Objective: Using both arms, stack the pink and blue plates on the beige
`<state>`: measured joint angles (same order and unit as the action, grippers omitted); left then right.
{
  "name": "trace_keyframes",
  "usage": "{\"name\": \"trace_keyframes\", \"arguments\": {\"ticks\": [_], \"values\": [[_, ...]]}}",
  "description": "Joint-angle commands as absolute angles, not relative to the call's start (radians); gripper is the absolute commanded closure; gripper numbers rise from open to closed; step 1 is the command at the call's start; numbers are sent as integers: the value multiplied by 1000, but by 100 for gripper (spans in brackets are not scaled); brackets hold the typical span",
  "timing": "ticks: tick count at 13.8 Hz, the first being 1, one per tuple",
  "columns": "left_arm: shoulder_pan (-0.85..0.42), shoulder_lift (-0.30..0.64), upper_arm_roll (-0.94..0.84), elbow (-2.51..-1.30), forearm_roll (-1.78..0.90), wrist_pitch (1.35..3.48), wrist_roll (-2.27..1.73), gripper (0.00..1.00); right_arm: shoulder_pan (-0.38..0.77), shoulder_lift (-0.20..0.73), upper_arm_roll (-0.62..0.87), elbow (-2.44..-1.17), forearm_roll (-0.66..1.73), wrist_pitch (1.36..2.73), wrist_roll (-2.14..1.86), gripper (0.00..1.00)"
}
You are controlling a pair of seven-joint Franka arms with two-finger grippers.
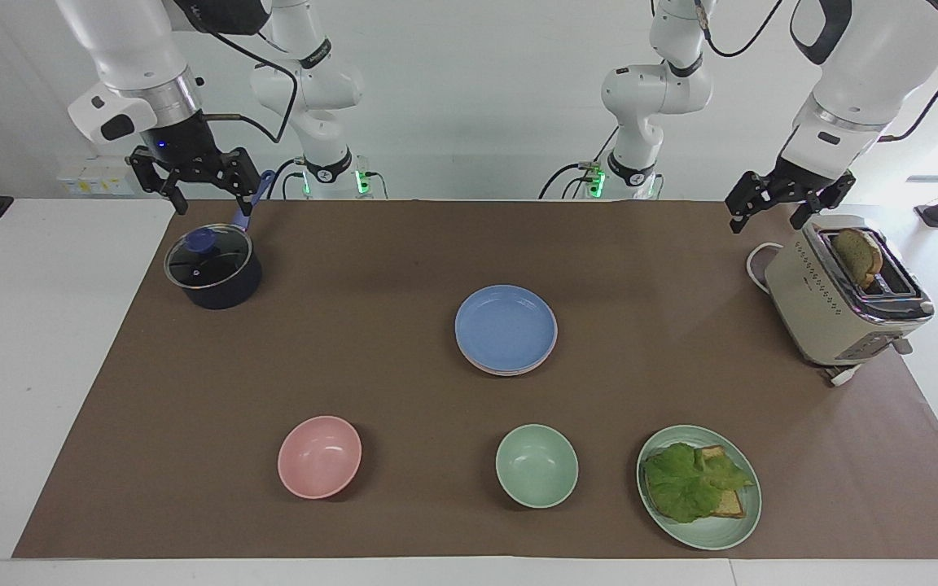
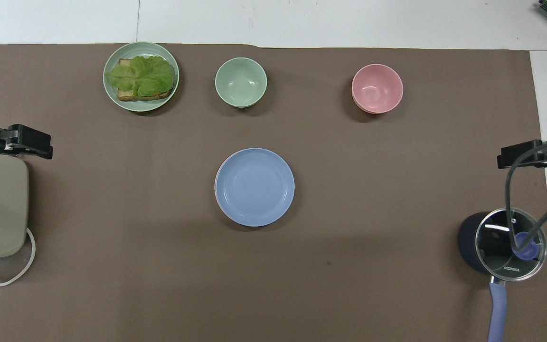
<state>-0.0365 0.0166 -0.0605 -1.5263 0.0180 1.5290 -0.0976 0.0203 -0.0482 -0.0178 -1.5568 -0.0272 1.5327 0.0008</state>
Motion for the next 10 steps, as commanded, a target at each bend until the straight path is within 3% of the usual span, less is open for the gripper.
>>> {"name": "trace_keyframes", "arguments": {"ticks": [1, 6, 10], "values": [[-32, 6, -61, -1528, 28, 1514, -89, 0, 15, -46, -8, -1549, -52, 1512, -49, 0], [-32, 6, -61, -1528, 28, 1514, -89, 0, 11, -40, -6, -1516, -38, 1427, -46, 0], [-32, 6, -61, -1526, 28, 1514, -89, 0, 6, -49, -8, -1537, -31, 1459, -44, 0]]}}
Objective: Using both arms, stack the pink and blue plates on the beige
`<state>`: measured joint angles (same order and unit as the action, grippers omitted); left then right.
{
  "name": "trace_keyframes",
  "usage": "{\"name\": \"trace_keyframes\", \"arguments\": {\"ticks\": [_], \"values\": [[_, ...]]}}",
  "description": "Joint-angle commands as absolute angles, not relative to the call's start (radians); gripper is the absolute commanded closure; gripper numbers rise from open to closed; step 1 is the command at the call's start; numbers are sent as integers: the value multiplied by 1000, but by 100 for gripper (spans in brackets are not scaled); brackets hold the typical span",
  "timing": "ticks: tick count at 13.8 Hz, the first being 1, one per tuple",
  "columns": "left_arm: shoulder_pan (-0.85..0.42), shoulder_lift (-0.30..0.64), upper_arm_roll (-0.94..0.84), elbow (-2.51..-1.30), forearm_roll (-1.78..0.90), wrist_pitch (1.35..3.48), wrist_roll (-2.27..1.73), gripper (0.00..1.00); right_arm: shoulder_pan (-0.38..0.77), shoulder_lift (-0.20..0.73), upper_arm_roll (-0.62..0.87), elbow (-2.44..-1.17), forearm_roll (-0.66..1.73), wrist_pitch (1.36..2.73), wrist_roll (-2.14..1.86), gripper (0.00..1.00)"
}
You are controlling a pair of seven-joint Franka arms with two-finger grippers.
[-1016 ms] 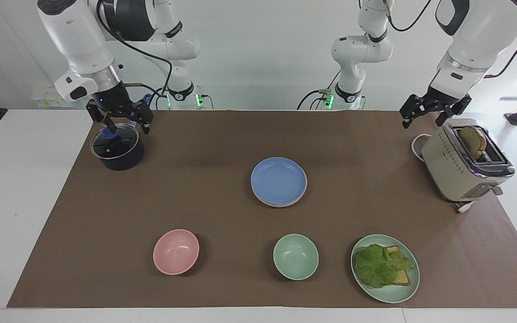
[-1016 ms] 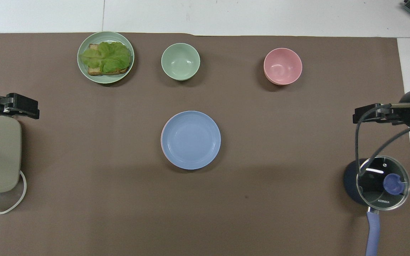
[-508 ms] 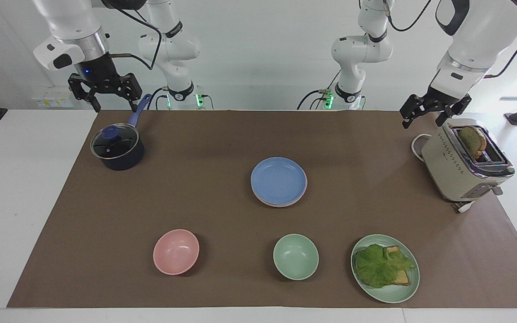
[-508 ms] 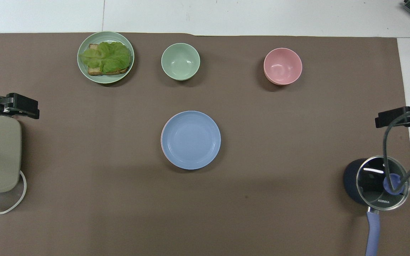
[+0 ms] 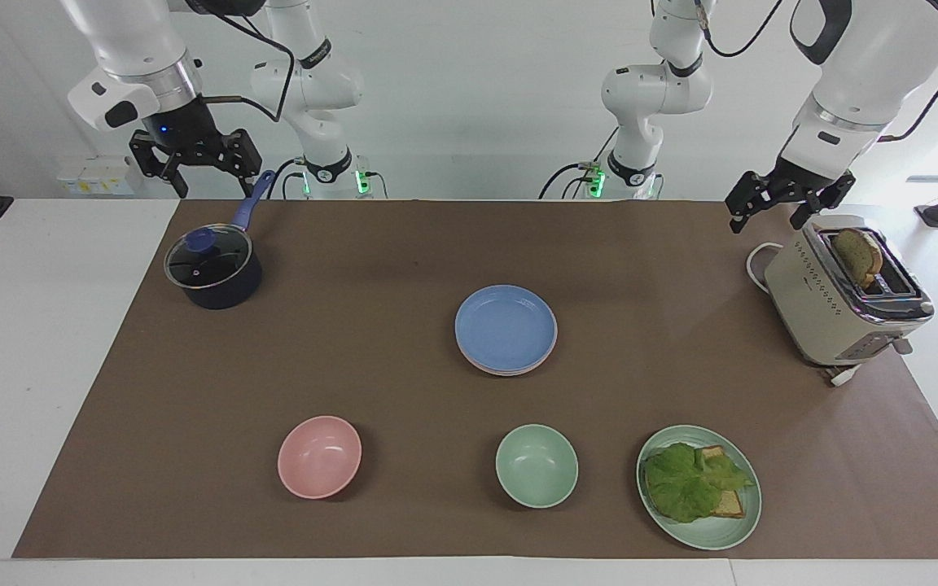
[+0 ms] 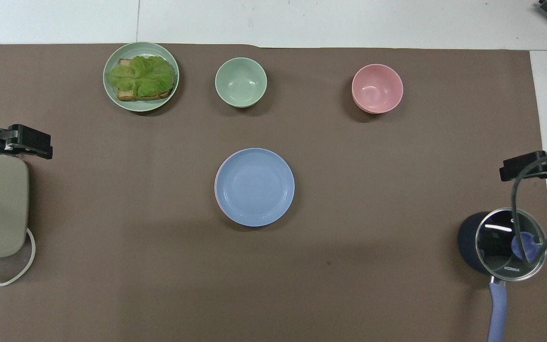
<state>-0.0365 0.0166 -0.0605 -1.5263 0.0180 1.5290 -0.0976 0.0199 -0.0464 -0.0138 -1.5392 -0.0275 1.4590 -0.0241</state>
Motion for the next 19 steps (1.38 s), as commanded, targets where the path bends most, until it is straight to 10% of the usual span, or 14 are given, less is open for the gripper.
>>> {"name": "trace_keyframes", "arguments": {"ticks": [1, 19], "values": [[-32, 6, -61, -1528, 28, 1514, -89, 0, 6, -48, -8, -1532, -31, 1451, -44, 0], [-32, 6, -61, -1528, 28, 1513, -89, 0, 5, -60, -8, -1548, -26, 1459, -46, 0]]}}
